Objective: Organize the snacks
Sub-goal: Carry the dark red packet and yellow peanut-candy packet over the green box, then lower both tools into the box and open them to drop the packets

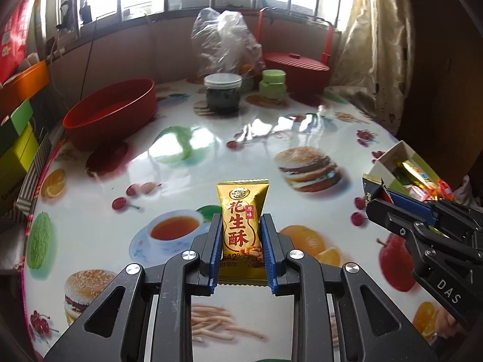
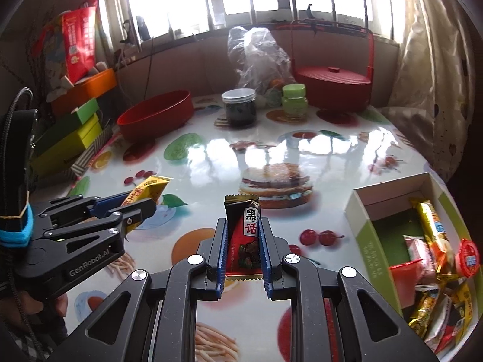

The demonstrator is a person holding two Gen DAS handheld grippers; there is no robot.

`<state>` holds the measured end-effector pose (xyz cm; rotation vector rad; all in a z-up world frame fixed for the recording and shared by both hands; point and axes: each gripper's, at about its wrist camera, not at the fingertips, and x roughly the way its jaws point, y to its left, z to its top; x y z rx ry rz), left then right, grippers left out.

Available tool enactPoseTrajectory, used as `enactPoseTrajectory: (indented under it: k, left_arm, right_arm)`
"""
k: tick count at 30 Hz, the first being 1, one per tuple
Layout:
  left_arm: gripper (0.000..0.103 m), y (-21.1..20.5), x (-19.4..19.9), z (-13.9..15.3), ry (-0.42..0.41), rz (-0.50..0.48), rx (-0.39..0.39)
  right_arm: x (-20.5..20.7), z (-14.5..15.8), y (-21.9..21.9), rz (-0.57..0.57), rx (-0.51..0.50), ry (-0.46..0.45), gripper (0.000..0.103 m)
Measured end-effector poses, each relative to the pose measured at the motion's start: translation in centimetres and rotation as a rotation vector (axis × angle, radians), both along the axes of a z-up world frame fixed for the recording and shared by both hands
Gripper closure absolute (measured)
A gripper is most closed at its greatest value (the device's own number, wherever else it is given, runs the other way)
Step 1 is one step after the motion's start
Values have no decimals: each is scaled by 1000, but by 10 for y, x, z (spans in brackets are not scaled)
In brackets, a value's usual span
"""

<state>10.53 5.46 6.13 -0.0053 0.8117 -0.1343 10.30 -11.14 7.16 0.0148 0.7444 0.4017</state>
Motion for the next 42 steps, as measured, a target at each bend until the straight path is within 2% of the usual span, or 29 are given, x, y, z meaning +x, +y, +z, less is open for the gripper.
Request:
enactPoseTrajectory:
  k: [15,42]
  left_arm:
    - [78,-47,1,19,-38,-94,-9]
    - [78,-145,12,30,-37,-270,-28]
  right_arm:
    - [-14,12,-55,-108,5,-25,85]
    - [-42,14,-154,-314,-2,-33,85]
